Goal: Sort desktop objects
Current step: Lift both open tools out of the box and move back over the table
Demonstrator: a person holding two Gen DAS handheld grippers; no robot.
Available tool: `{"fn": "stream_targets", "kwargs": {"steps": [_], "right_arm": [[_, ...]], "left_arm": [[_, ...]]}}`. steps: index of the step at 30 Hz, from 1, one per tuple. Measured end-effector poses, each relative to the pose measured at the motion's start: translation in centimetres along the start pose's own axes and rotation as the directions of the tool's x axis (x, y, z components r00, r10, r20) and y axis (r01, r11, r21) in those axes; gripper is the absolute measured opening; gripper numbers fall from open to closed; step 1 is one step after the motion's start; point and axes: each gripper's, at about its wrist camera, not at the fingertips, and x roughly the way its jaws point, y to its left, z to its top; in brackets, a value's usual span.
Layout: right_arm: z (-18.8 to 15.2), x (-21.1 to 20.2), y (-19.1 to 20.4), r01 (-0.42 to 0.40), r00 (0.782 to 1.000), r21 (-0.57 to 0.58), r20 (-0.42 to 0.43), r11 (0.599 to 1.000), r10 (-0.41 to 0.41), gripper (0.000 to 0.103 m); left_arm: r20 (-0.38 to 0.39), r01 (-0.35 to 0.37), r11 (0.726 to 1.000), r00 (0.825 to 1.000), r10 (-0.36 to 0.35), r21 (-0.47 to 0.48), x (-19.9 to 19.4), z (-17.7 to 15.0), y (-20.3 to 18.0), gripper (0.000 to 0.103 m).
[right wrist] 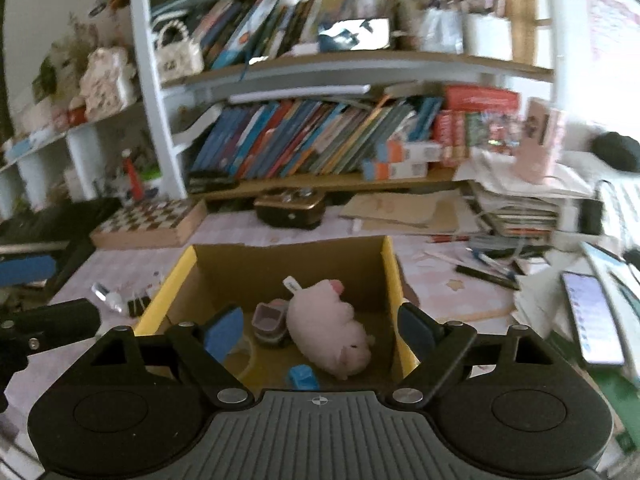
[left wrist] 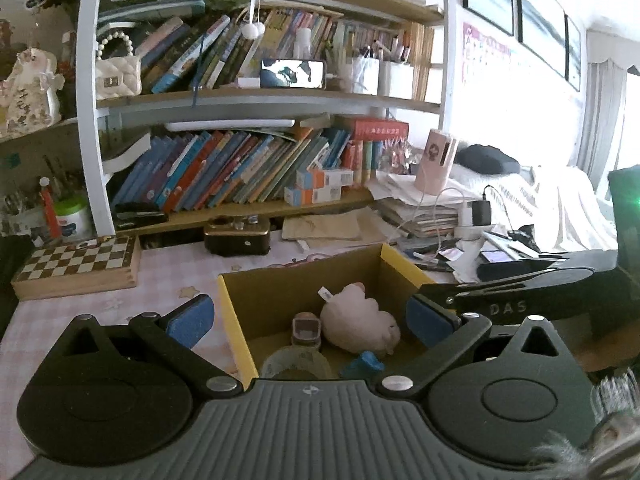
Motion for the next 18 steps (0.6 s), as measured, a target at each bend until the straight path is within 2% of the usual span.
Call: {"fn": "stream_targets", "kwargs": {"steps": [10,18], "right_arm": [[-3.4,-6.1,2.5,0.164,0.982,0.159,0.070,0.974,-0.176,0.088],[-6.9,-8.8,5.8,0.239,0.969,0.202,0.020,0.950,-0.248,0.088]], "left_arm": [[0.025,0.062,0.998,0.998,-0.061,-0.019,-4.9,-2.8,2.6,0.103],[0.001,0.107,0.994,0.994,-0.107,-0.038,-7.5,-5.4,5.1,0.103]]}}
